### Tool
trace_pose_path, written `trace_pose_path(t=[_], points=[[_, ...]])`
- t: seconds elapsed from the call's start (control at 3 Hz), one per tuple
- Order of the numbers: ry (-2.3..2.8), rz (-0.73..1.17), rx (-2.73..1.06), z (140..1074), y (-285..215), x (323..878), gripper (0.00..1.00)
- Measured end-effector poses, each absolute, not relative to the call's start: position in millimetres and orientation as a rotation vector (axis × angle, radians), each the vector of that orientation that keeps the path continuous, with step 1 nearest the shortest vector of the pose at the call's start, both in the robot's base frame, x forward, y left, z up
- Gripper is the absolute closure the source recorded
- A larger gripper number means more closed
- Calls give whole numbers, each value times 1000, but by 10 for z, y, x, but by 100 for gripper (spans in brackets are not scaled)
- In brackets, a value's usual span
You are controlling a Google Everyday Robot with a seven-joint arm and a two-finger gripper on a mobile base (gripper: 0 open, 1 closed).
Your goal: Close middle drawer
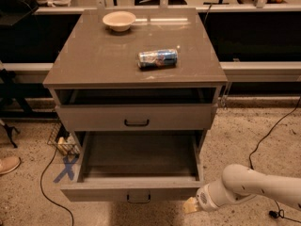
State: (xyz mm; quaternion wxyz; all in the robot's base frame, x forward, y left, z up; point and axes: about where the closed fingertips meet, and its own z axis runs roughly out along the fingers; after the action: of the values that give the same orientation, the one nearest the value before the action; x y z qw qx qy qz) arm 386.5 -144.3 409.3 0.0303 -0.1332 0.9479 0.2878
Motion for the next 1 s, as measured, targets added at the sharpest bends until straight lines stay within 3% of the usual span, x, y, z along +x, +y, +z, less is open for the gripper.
trace_pose_path(t=[1.0], points=[[2633,968,-420,4329,-756,4911,100]])
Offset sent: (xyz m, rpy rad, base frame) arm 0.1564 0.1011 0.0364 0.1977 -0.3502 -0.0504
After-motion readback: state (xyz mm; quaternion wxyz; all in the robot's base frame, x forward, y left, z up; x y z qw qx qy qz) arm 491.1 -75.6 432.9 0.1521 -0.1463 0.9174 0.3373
